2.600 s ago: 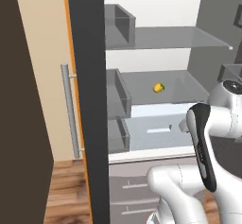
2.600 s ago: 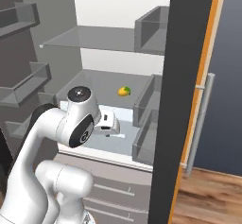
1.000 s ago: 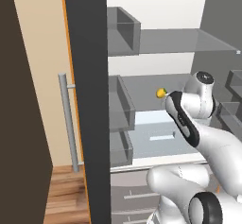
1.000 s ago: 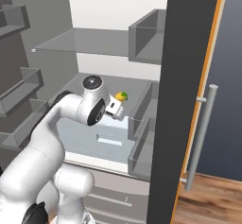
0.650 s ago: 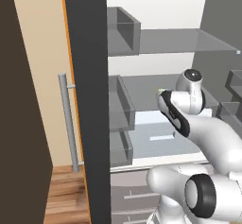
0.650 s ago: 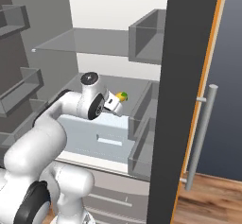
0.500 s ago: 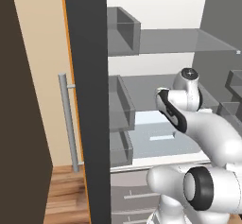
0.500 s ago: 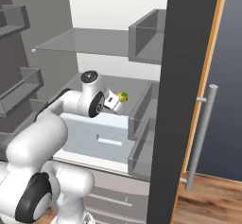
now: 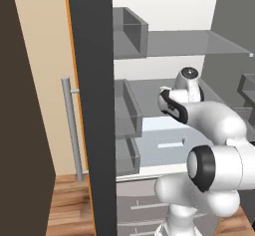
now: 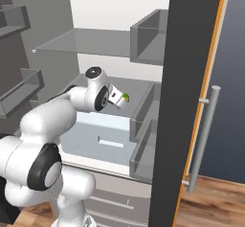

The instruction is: Place one lemon and one steak in each tupperware on the nearby counter, to pack two identical lunches.

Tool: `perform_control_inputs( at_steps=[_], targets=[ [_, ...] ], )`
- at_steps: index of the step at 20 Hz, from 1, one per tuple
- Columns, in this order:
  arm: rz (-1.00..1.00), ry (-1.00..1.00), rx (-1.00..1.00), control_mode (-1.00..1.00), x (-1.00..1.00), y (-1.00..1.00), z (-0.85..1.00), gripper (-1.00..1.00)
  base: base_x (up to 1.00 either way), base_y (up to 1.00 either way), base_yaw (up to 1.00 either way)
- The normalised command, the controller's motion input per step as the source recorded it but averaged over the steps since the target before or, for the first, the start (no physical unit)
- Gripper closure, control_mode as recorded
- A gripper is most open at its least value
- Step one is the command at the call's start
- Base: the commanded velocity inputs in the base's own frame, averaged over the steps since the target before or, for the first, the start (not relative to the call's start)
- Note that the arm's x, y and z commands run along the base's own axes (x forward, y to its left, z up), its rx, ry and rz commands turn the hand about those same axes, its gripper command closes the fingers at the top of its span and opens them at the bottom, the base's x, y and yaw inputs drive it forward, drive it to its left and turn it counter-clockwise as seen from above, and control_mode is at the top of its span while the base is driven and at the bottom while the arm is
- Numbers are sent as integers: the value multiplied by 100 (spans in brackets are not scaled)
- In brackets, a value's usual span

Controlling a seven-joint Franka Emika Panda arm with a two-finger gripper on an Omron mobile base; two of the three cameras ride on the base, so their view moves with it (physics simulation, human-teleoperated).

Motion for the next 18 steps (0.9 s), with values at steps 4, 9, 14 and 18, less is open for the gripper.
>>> perform_control_inputs(
  at_steps=[4, 9, 14, 18],
  targets=[
    [-2, 0, 0, -100, 58, -6, 0, -100, 0, 0, 0],
    [0, 0, 0, -100, 47, -17, -10, -100, 0, 0, 0],
    [0, 0, 0, -100, 41, -10, -21, -100, 0, 0, 0],
    [0, 0, 0, -100, 47, -2, -12, -100, 0, 0, 0]
  ],
)
